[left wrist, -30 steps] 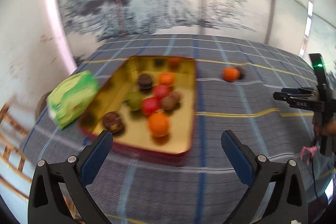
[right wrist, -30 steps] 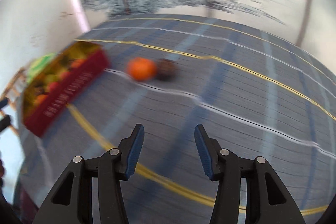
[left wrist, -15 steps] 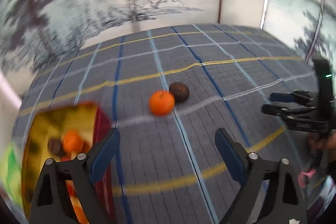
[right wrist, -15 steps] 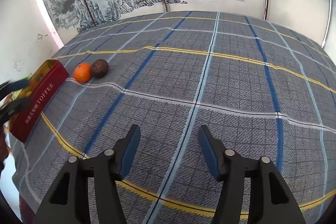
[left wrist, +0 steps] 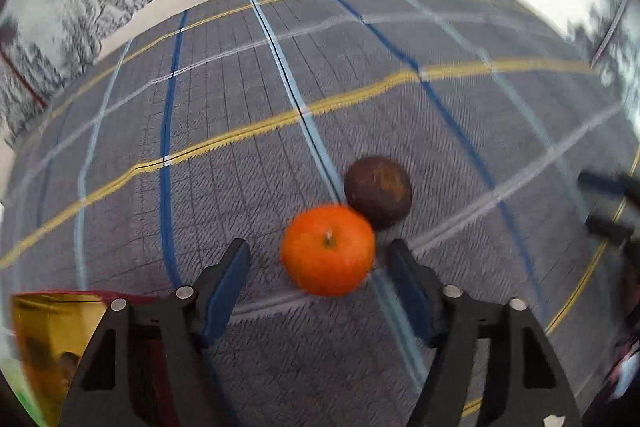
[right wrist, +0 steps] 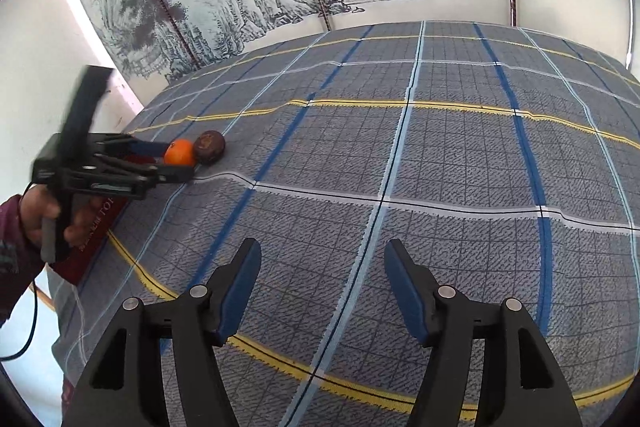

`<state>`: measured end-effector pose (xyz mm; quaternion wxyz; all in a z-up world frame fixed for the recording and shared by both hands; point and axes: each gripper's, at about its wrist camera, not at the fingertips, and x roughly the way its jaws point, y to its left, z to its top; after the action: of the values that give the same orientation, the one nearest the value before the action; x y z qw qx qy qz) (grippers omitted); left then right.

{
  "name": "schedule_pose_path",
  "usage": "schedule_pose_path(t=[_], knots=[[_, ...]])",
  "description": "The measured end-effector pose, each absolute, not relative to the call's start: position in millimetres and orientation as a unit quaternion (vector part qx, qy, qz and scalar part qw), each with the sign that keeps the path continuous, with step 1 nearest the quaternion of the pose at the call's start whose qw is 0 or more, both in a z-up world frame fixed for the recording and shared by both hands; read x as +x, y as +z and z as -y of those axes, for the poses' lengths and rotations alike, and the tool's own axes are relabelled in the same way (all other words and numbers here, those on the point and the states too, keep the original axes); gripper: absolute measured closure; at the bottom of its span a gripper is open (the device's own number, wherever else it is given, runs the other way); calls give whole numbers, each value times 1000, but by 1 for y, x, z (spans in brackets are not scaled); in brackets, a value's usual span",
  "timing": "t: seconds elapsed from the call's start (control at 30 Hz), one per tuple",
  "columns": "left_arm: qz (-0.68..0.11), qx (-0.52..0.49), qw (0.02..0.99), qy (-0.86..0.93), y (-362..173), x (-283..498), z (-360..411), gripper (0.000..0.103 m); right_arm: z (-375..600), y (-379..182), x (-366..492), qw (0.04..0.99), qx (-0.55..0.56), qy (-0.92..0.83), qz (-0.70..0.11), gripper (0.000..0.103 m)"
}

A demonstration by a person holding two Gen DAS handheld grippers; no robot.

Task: Organize fruits
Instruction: 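Grasp the tangerine with the left tool while the right tool grasps the dark brown fruit, then carry the tangerine over the tin with the left tool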

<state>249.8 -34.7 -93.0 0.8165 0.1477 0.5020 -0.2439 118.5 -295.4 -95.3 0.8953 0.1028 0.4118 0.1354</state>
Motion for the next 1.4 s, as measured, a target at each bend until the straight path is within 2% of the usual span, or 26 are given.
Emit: schedule_pose_path(t=[0.03, 0.2, 0.4, 0.6, 0.77, 1.03, 1.1, 1.17, 1.4], knots=[[-502, 135, 818, -245, -91, 252, 32, 68, 296, -95, 118, 895, 105, 136, -412, 37], [-490, 84, 843, -204, -82, 232, 21, 67, 296, -96, 118, 895, 103, 134, -413, 36], [-452, 28, 869, -198, -55, 149, 12, 67, 291, -95, 118, 896, 93, 127, -414, 36], [-445, -7, 874, -195, -37, 98, -2, 67, 241, -73, 134, 890, 23, 198, -409, 36], [-432, -40, 883, -182, -19, 75, -29, 67, 184, -64, 186, 878, -24, 262, -399, 36], [-412, -59, 897, -151, 1, 54, -66, 67, 137, -88, 248, 868, -40, 260, -421, 36], [-410, -60, 898, -146, 2, 54, -71, 67, 134, -94, 255, 867, -49, 252, -427, 41], [-409, -67, 899, -142, 2, 52, -76, 67, 128, -96, 257, 868, -66, 243, -427, 64], [-400, -88, 905, -117, 1, 38, -98, 67, 139, -79, 210, 877, -56, 246, -408, 64]])
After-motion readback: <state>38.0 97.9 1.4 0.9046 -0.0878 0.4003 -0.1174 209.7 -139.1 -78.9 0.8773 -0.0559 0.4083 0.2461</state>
